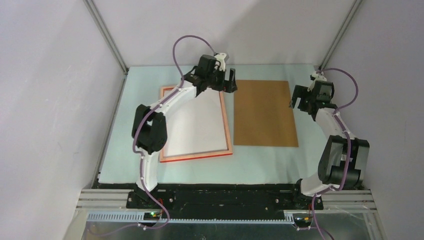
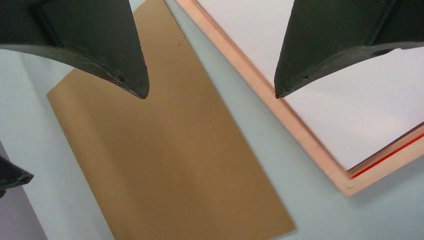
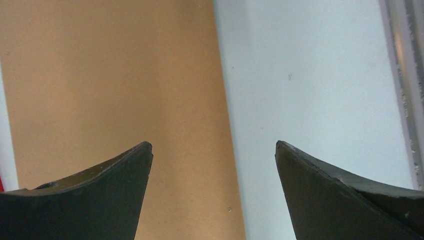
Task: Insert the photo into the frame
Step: Turn over the photo frame item at the center of the board.
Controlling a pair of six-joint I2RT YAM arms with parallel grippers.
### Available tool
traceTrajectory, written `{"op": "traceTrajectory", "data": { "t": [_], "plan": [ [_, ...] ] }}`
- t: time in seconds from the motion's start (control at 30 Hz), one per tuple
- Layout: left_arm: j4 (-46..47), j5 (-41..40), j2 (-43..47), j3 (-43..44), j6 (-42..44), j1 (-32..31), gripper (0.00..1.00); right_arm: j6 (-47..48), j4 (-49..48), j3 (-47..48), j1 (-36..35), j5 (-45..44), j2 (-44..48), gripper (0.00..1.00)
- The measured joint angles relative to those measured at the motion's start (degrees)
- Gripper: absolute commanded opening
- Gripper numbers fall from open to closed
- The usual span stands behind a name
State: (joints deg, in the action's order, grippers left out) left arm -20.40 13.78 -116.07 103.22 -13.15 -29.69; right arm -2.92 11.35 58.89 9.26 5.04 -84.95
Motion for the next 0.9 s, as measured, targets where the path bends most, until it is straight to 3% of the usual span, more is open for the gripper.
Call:
{"op": "traceTrajectory", "data": {
  "t": [0.47,0.9],
  "plan": [
    [0.0,0.0,-18.6,11.6,-8.4,-4.3,1.0,0.5,0.1,0.2,0.9,2.5,-13.4,0.93],
    [-1.6,0.4,-21.9,11.4,-14.7,-4.8,1.0,-0.1,1.4,5.9,3.9,7.8,-20.7,0.91]
  ]
}}
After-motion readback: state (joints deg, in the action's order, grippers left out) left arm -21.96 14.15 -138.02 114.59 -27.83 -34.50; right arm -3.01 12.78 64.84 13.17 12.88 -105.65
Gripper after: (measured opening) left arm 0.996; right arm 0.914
